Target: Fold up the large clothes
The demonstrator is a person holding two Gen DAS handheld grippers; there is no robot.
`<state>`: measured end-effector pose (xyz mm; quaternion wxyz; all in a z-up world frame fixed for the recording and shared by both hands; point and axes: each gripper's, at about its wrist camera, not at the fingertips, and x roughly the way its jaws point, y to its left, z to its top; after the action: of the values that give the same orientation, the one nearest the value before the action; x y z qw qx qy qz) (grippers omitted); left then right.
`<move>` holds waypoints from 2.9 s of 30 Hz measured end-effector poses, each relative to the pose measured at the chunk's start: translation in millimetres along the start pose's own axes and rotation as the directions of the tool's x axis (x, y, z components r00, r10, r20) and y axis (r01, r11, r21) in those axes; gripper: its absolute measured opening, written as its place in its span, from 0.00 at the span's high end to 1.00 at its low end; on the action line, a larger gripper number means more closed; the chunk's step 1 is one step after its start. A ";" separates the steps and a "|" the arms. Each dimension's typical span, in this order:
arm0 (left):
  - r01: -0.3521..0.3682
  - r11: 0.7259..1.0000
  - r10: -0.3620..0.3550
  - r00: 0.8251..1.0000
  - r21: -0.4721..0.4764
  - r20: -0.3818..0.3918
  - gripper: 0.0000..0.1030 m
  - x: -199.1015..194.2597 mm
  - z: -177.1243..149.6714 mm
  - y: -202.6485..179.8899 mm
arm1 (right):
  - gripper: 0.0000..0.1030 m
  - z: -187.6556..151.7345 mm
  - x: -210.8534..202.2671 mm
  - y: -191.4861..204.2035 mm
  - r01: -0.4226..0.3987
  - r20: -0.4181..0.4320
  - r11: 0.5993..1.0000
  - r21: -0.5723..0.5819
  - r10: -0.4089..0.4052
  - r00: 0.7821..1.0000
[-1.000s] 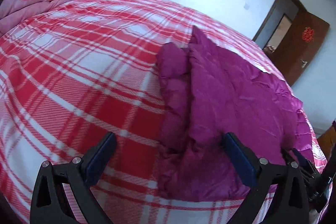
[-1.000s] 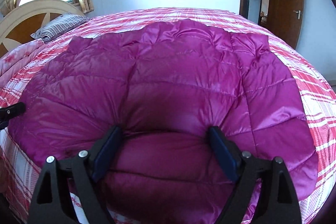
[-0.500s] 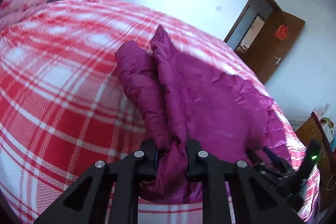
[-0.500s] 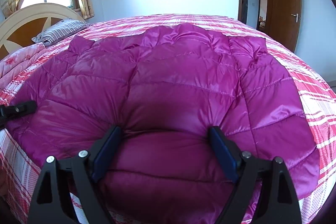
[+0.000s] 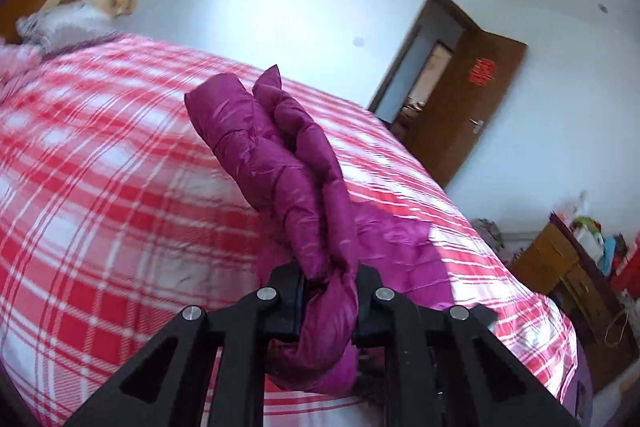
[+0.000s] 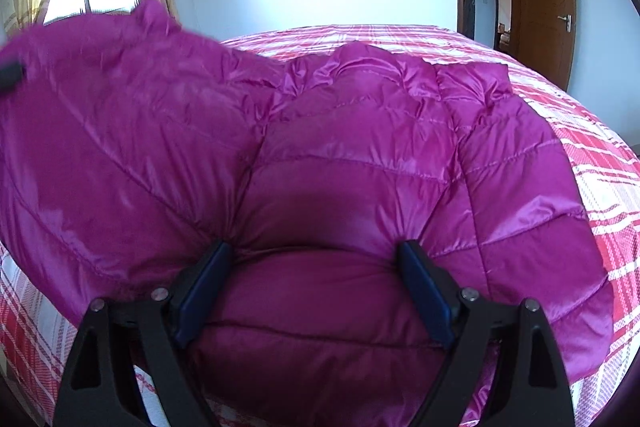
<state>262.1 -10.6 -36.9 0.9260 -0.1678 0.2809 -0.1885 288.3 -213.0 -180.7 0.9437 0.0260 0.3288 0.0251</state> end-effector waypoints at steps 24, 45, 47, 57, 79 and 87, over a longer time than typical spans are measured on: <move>0.057 0.925 -0.007 0.991 0.376 -0.133 0.84 116.4 -62.6 -135.6 | 0.19 18.0 -99.3 -187.3 -0.212 0.239 0.883 0.419 0.118 0.964; -0.060 0.796 -0.027 0.991 0.602 0.135 0.16 23.2 -78.9 -137.3 | 0.77 77.3 -45.9 -182.3 -0.276 -0.041 0.916 0.293 0.300 0.953; -0.109 0.806 0.007 0.985 0.581 0.175 0.09 16.2 -68.5 -119.5 | 0.77 75.0 -47.1 -183.4 -0.256 -0.047 0.921 0.293 0.281 0.959; -0.219 0.866 0.242 0.970 0.450 0.008 0.07 107.8 -39.9 -18.9 | 0.87 81.9 -50.9 -176.7 -0.144 -0.064 0.959 0.246 0.164 0.984; -0.219 0.841 0.210 0.975 0.495 0.076 0.07 87.4 -42.2 -29.8 | 0.49 144.7 6.4 -188.3 -0.266 0.181 0.828 0.493 0.202 0.963; -0.381 0.880 0.361 0.925 0.285 0.122 0.07 104.8 54.8 -32.4 | 0.49 116.7 11.0 -204.2 -0.147 0.165 0.863 0.484 0.076 0.983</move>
<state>366.6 -74.1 -28.2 0.9682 0.0271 0.2451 -0.0431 375.7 -419.8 -109.7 0.9234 0.2869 0.2550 -0.0070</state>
